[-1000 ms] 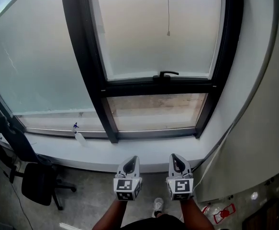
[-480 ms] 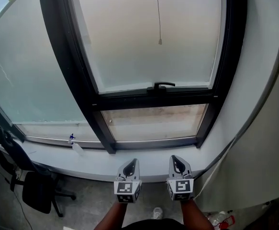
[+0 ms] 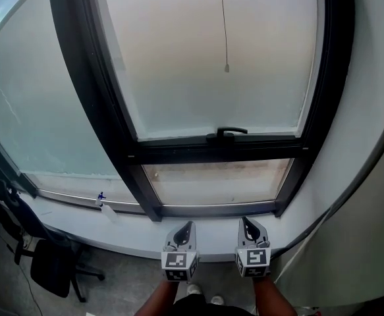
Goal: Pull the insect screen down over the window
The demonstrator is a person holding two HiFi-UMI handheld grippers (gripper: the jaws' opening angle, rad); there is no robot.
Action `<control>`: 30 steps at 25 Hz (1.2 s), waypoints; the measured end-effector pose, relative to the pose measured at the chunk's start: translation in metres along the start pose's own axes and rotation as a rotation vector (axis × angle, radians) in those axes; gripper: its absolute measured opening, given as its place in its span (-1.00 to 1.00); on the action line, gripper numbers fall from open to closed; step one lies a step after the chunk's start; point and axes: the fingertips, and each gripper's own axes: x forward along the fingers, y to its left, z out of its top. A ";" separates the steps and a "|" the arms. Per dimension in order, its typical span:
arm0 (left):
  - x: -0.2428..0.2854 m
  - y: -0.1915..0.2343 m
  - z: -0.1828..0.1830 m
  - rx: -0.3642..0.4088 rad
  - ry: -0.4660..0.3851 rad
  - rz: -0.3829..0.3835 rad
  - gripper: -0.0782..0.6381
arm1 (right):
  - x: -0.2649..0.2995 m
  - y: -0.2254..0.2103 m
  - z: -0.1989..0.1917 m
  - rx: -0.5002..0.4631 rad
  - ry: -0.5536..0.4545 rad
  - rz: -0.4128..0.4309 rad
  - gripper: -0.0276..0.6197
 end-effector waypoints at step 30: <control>0.187 0.083 0.055 0.068 -0.097 -0.171 -0.77 | 0.179 -0.041 0.035 -0.051 -0.055 -0.110 -0.91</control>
